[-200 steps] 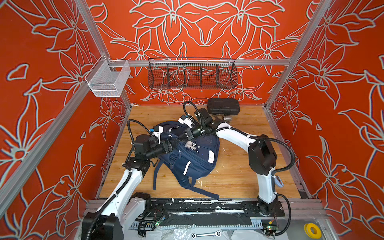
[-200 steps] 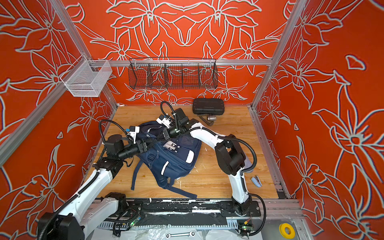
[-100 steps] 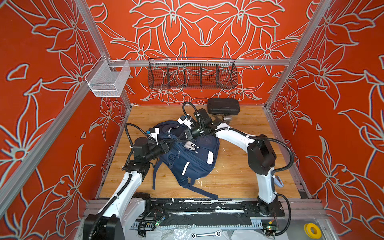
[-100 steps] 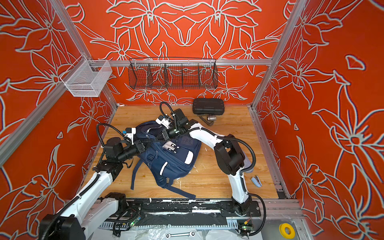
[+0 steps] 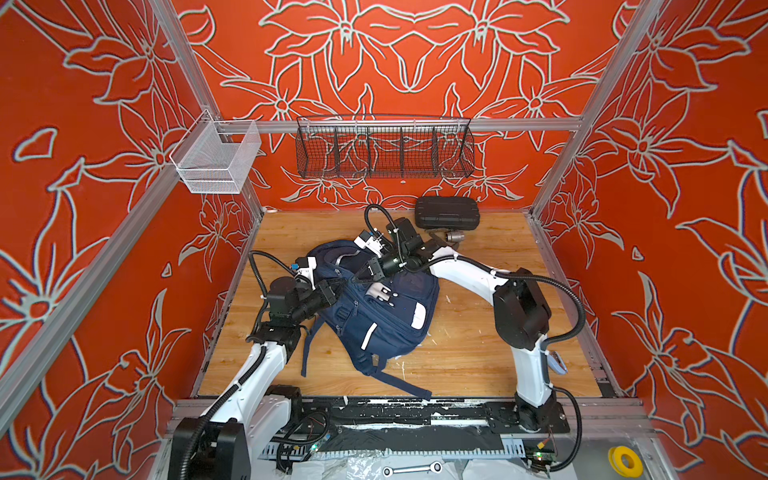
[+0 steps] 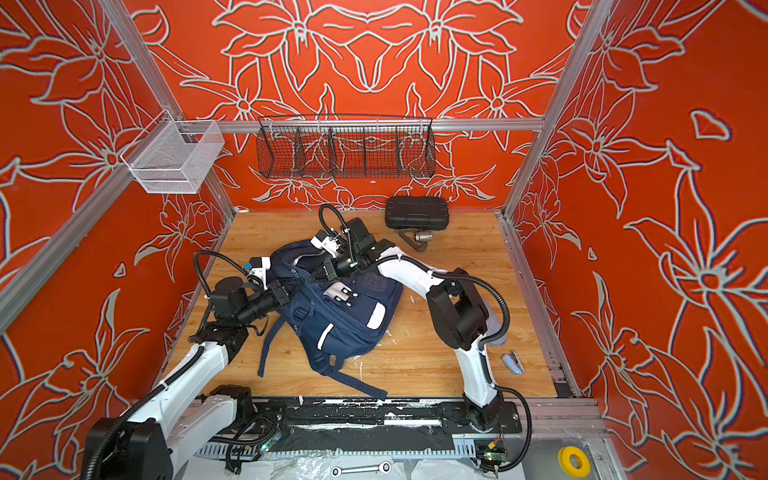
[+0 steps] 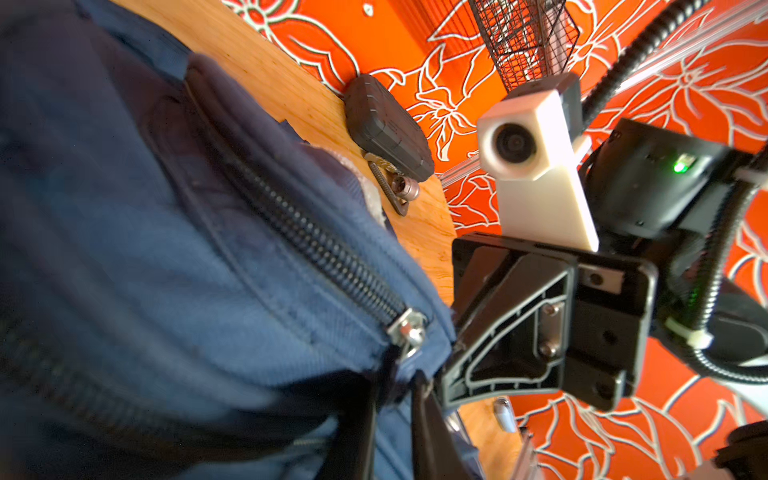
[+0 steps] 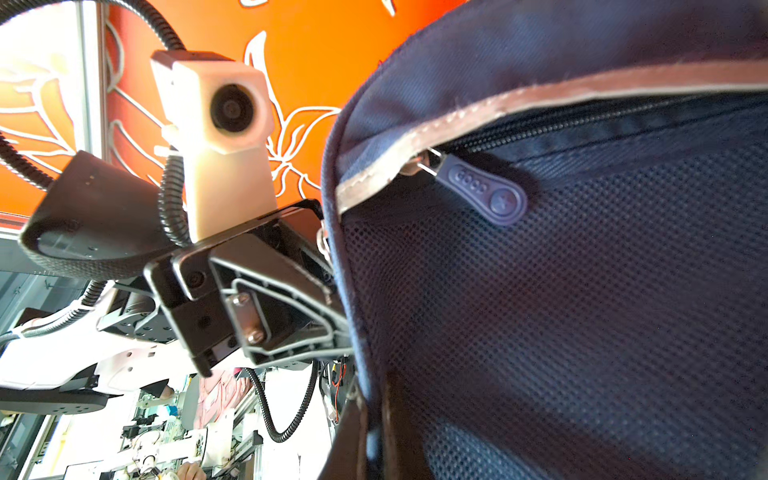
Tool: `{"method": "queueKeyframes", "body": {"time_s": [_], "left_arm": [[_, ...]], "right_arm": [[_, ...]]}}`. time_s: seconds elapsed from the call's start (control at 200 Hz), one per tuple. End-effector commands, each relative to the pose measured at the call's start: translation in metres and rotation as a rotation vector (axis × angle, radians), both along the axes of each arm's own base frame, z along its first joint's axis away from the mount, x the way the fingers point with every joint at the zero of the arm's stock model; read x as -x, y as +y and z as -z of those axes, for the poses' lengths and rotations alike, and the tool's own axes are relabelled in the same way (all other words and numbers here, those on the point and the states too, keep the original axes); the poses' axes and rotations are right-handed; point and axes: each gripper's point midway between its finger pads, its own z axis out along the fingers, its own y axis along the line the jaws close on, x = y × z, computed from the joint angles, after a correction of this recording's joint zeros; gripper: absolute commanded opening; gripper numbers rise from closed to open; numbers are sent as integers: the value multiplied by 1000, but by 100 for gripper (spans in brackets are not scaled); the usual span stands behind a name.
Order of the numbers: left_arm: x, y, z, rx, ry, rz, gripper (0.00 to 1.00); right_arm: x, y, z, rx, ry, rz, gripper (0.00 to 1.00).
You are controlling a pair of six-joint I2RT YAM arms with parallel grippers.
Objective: Pack the student bag
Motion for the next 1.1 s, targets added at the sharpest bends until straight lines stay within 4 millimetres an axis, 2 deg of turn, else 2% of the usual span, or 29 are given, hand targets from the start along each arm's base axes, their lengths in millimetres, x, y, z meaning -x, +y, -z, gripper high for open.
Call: {"method": "queueKeyframes", "body": {"time_s": [0.0,0.165,0.25,0.335,0.475,0.56,0.816,1.096], "left_arm": [[-7,14,0,-22,-25,-78,11],[0,11,-8,-29,-28,-45,0],[7,8,-12,-45,-18,-15,0],[14,9,-15,-56,4,3,0],[21,12,-17,-41,38,25,0],[20,19,-16,-27,64,13,0],[17,28,-31,0,72,30,0],[6,56,-24,23,117,-27,0]], "right_arm": [[36,14,-38,-134,-8,-153,0],[27,13,-27,-86,-19,-115,0],[21,8,-19,-58,-47,-96,0],[12,-1,-3,8,-105,-65,0],[10,-14,18,91,-230,-89,0],[11,-21,27,120,-300,-105,0],[9,-42,60,221,-397,-90,0],[20,-59,73,238,-550,-155,0]]}}
